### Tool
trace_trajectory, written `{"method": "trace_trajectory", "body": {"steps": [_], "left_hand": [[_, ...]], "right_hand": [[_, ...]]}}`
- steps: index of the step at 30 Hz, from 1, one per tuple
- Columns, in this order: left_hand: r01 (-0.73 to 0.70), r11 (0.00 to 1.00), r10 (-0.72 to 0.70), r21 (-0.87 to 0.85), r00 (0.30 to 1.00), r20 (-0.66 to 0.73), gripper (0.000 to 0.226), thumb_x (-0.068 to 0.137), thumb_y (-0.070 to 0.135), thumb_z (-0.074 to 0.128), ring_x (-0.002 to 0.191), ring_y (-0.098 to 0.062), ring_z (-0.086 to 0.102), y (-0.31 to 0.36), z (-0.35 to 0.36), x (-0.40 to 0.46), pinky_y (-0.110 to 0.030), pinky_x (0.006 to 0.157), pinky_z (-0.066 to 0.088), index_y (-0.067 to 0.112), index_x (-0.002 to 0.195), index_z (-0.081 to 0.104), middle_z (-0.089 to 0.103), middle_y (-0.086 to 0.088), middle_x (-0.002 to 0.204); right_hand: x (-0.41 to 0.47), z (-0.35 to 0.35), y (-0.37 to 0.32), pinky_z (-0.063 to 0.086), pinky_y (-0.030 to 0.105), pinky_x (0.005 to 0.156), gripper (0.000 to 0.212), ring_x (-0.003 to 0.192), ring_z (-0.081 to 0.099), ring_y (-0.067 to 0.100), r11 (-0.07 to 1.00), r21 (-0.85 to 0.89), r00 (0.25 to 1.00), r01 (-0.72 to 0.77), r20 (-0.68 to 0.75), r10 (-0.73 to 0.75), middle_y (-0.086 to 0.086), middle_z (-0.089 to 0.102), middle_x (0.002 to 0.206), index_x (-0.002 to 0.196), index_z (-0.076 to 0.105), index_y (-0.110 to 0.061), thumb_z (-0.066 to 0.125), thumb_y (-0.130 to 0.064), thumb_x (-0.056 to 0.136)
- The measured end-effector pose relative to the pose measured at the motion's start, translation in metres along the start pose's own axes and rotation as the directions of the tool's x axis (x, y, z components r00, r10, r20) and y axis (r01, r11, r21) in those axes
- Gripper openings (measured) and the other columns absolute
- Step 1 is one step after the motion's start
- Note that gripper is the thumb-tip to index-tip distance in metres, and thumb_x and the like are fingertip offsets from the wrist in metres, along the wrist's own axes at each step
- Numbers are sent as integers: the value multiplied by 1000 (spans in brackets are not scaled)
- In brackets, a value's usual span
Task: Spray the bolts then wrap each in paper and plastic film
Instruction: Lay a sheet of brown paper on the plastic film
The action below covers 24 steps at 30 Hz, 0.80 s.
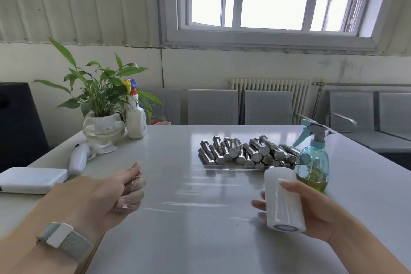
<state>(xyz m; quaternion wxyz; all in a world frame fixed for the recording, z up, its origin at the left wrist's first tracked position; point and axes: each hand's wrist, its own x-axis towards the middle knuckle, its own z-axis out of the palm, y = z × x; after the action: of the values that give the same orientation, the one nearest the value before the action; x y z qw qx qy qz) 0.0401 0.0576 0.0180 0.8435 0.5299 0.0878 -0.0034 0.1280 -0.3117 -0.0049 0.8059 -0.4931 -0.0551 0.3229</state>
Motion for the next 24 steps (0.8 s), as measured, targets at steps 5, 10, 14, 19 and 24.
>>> {"method": "trace_trajectory", "body": {"steps": [5,10,14,19,24], "left_hand": [[-18,982,29,188,998,-57,40,100,30,42,27,-6,19,1,-3,2,-15,35,11,12,65,34,21,-1,51],[-55,887,172,458,961,-218,34,105,21,38,23,-8,21,-5,-6,8,-10,32,19,5,75,38,30,-3,46],[-39,678,410,734,848,-334,31,102,21,47,54,-26,42,-11,-9,13,-49,67,51,5,75,44,43,-12,54],[208,57,567,977,798,-203,29,100,43,40,52,-6,42,-12,-6,3,-23,45,19,20,82,44,50,5,55],[169,-53,533,984,838,-115,25,102,41,35,58,-21,51,-27,-17,12,-33,53,30,21,86,35,48,5,60]], "right_hand": [[0,-3,-1,60,47,69,101,79,68,40,999,2,998,32,-53,-32,28,67,109,126,57,-1,101,-27,40],[-11,-16,-13,58,50,74,72,84,66,43,999,-46,996,-19,-90,15,30,63,104,113,67,9,87,-15,48],[-12,-25,-17,59,45,64,100,74,68,37,993,-114,982,4,-189,-26,23,66,91,116,64,3,101,-23,27],[-12,-27,-21,61,47,67,86,86,71,39,987,-161,973,16,-224,-52,30,67,114,122,58,1,96,-21,48],[-18,-38,-32,58,39,56,82,72,71,35,973,-230,973,-19,-226,-35,24,71,96,102,75,-1,99,-35,32]]}}
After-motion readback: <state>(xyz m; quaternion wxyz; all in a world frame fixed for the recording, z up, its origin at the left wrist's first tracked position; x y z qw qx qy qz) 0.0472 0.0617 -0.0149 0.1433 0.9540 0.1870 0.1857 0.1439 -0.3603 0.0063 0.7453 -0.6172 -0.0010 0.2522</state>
